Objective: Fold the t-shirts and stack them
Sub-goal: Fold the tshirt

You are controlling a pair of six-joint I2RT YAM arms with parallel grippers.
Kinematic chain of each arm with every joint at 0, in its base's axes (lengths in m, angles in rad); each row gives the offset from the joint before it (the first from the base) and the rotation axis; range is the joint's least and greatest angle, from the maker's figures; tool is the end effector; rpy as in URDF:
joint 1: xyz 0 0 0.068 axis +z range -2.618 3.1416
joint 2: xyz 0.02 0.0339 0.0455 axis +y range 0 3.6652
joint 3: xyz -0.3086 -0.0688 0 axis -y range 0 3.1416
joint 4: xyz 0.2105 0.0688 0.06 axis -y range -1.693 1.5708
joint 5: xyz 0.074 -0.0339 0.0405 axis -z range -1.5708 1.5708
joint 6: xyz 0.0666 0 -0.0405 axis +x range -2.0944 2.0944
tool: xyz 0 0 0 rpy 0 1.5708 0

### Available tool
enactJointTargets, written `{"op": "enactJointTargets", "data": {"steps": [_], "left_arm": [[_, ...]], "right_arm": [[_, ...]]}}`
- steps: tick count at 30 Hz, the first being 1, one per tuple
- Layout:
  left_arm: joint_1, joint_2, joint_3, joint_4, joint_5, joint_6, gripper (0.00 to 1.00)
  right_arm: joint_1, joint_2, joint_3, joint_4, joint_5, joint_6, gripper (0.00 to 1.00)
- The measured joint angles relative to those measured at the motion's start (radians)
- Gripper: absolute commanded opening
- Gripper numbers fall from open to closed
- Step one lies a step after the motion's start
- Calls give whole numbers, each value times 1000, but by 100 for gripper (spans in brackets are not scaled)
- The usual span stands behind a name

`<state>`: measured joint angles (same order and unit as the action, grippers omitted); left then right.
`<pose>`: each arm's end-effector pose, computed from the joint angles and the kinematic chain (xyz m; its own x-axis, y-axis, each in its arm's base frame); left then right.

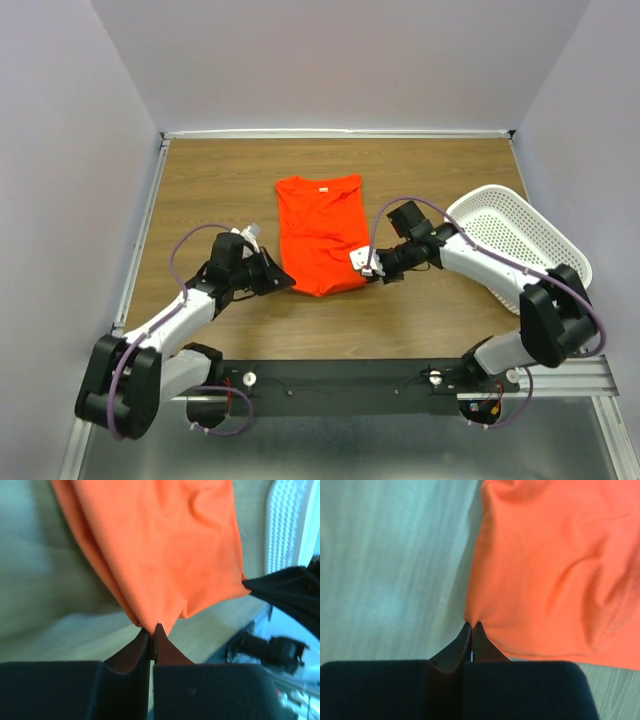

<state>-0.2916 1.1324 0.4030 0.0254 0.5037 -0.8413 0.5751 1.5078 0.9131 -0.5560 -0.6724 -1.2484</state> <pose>0.1697 -0.0845 0.2117 -0.8636 -0.4225 -0.2751 -0.0595 0.6273 -0.7765 0.1956 0.1762 0.2381 0.3630 -0.6490 -0.6686 -0.9291 -0.3068 -0.2066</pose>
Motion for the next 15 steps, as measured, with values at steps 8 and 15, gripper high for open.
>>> {"op": "enactJointTargets", "data": {"steps": [8,15], "left_arm": [[-51,-174,33,-161,13,-66,0],[51,140,220,-48,11,-60,0]], "right_arm": [[0,-131,68,-107,-9,148,1],[-25,46,198,32,128,335,1]]}}
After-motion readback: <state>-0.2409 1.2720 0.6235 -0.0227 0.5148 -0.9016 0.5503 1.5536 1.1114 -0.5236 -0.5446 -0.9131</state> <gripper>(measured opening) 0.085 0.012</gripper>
